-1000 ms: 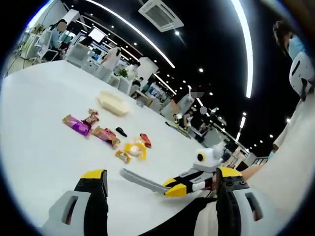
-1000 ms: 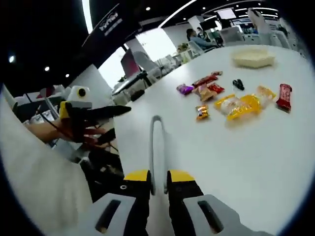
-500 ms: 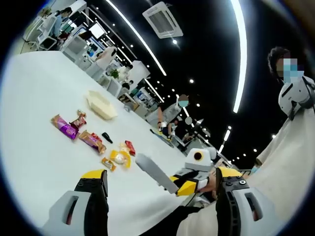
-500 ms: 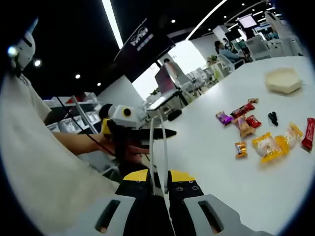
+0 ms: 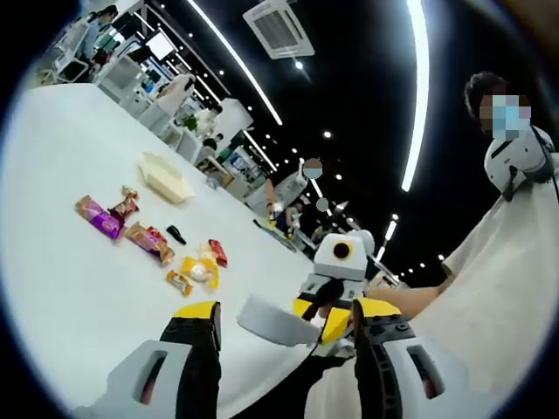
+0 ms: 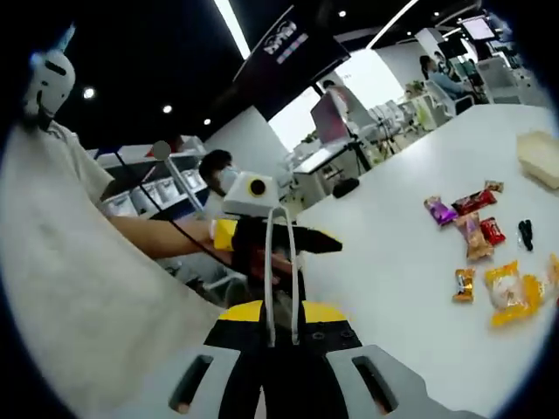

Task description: Place the target food into the container with the food tongs after gripping and lifting it, then release it inside without dropping or visibly crushing the food.

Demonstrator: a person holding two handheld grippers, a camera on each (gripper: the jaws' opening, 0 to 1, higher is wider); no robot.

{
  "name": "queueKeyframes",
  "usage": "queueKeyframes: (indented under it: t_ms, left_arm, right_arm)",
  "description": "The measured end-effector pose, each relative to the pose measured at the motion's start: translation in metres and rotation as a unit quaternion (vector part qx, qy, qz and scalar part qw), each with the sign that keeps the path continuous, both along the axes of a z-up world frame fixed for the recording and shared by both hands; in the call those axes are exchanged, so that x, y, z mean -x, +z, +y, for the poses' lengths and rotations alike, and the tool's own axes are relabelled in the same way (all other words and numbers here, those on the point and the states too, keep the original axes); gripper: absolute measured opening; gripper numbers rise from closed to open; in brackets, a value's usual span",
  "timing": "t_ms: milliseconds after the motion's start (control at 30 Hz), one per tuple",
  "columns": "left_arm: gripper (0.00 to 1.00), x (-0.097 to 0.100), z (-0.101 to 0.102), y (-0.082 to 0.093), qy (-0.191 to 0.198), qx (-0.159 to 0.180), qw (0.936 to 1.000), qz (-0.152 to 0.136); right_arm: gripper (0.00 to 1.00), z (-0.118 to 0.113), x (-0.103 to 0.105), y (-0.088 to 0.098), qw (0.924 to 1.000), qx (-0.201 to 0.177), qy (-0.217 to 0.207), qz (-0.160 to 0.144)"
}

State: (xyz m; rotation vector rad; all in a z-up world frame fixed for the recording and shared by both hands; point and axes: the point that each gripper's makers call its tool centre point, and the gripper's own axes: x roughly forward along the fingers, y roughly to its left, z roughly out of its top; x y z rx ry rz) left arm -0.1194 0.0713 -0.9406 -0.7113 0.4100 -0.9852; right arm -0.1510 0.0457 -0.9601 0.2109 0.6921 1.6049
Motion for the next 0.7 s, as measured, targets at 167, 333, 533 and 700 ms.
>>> queueKeyframes:
  t_ms: [167,333,533,700]
  left_arm:
    - [0.44,0.004,0.000,0.001,-0.008,0.000,0.9999,-0.007]
    - [0.46,0.015,-0.006,0.000,-0.031,0.004,0.9995,-0.003]
    - [0.37,0.025,-0.015,0.005,-0.064,-0.004,0.9978,-0.018]
    - [0.30,0.029,-0.018,0.000,-0.080,-0.012,0.9965,-0.021]
  right_arm:
    - [0.14,0.002,0.003,-0.001,0.9999,0.009,0.014,-0.003]
    - [0.14,-0.001,0.003,0.003,0.9998,-0.003,0.014,0.014]
    - [0.14,-0.005,0.010,0.003,0.9987,-0.010,0.020,0.045]
    - [0.14,-0.009,0.013,0.003,0.9980,-0.015,0.020,0.059]
